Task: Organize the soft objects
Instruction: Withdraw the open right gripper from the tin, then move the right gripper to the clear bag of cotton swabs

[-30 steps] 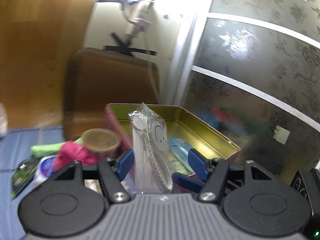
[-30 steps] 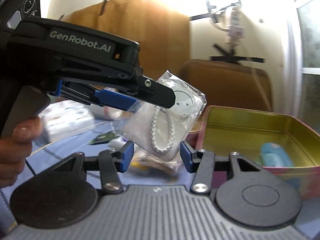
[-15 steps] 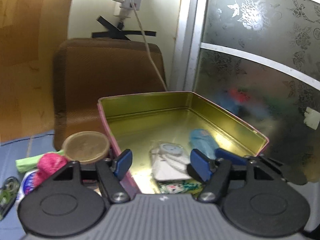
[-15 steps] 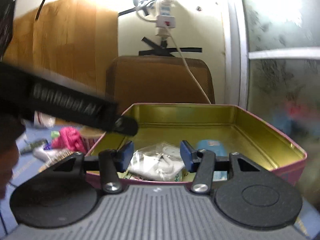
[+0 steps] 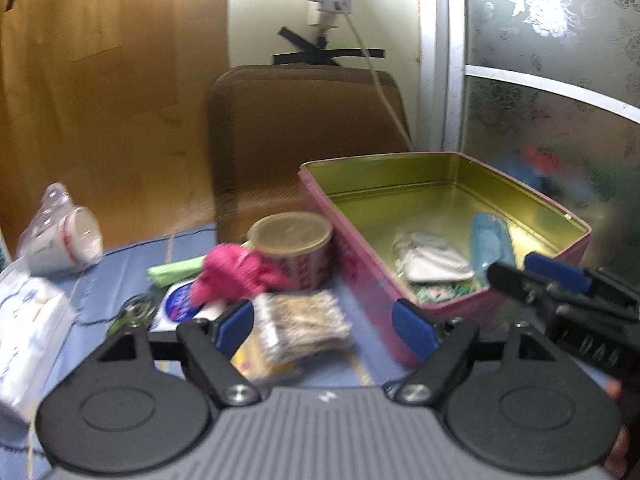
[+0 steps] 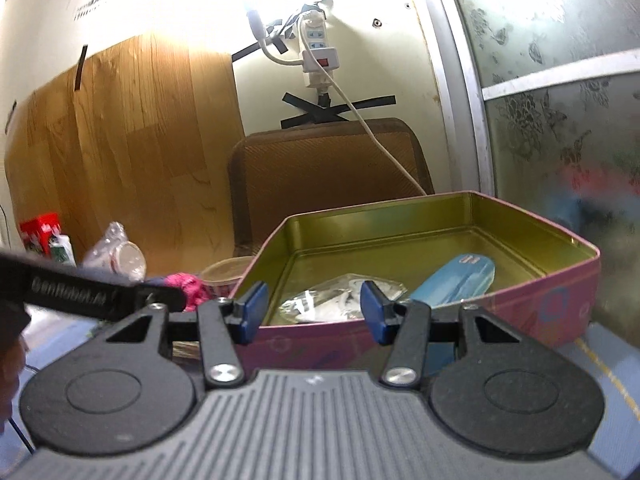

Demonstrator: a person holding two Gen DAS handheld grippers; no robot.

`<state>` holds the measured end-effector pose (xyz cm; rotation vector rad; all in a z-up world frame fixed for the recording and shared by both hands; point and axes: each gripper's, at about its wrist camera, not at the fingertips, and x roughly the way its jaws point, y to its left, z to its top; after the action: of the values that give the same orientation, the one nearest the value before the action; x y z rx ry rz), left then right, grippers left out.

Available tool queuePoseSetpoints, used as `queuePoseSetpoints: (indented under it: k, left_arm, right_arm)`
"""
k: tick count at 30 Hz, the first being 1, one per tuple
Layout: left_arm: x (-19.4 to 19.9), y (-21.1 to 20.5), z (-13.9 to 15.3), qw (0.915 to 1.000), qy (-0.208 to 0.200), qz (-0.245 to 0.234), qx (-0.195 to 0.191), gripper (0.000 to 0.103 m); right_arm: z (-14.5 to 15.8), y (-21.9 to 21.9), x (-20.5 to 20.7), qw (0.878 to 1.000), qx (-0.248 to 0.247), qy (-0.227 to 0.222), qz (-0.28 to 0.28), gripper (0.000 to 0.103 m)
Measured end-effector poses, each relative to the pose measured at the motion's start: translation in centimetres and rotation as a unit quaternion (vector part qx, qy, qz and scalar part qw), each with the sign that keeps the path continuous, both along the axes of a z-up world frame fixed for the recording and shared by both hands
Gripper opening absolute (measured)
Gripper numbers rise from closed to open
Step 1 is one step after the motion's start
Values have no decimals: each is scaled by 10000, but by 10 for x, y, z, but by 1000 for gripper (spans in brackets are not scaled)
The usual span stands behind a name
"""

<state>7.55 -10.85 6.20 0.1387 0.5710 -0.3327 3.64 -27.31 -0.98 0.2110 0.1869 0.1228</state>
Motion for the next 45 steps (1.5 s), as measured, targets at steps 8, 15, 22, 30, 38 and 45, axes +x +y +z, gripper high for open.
queuePoseSetpoints:
  k: [8, 15, 22, 30, 38, 45]
  left_arm:
    - [-12, 31, -8, 9995, 83, 293, -12, 79]
    - [-17, 45, -16, 9990, 149, 422, -17, 79]
    - [-17, 57, -24, 9984, 201, 530, 4, 80]
    - [-17, 79, -37, 9964, 216, 812, 82, 88]
    - [-14, 123, -53, 9908, 252, 1329, 83, 89]
    - [-7, 165, -65, 9821, 521, 1767, -406, 89]
  right_arm:
    - [5, 16, -7, 9999, 67, 61, 146, 54]
    - [6, 26, -11, 9996, 56, 86, 256, 54]
    - [6, 33, -14, 9996, 103, 43, 265, 56]
    - [5, 41, -12, 9996, 35, 85, 270, 57]
    - [1, 54, -8, 9991, -113, 173, 374, 58]
    - [1, 75, -4, 9970, -345, 199, 667, 58]
